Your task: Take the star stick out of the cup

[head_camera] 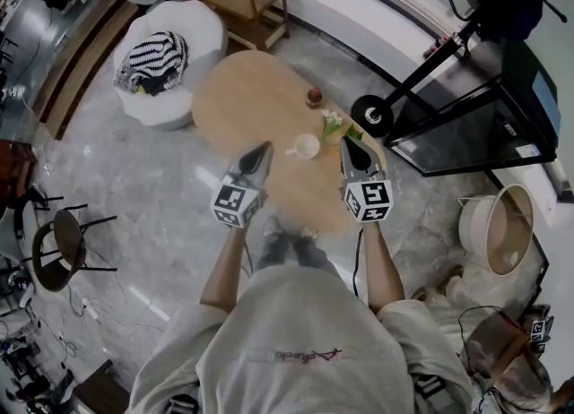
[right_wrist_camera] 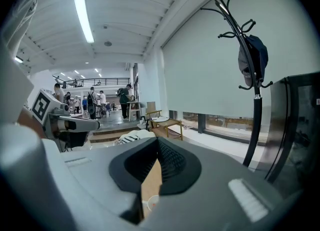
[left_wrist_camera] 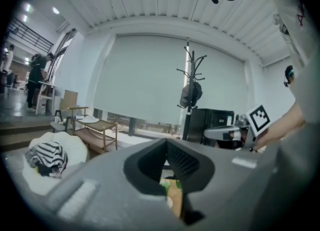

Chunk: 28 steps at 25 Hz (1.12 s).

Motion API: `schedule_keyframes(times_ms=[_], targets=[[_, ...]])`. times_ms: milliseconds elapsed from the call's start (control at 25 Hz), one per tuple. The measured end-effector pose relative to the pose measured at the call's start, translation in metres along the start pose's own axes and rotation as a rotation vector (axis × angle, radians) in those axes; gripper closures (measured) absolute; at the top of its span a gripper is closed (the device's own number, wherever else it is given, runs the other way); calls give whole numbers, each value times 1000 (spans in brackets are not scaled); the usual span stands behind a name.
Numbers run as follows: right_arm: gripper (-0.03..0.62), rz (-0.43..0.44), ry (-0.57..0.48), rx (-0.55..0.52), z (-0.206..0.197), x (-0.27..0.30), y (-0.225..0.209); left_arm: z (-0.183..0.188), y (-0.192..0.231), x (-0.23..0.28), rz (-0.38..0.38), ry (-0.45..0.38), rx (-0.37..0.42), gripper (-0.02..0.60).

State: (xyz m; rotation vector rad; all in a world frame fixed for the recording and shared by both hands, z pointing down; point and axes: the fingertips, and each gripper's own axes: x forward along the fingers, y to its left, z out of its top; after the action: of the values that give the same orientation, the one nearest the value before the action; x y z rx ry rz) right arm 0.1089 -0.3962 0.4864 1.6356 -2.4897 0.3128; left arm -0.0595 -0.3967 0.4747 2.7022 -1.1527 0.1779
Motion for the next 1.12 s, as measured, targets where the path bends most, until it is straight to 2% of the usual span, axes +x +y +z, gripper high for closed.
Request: schedule_keyframes(times_ms=[240, 680, 1120], targets=[[589, 13, 30, 11, -31, 1, -13, -28, -8, 12, -2, 25, -11, 583], [589, 43, 98, 54, -112, 5, -22, -103, -12, 23, 17, 92, -46, 583], [589, 47, 191, 101, -216, 20, -26, -205, 5, 42, 23, 160, -95, 583]])
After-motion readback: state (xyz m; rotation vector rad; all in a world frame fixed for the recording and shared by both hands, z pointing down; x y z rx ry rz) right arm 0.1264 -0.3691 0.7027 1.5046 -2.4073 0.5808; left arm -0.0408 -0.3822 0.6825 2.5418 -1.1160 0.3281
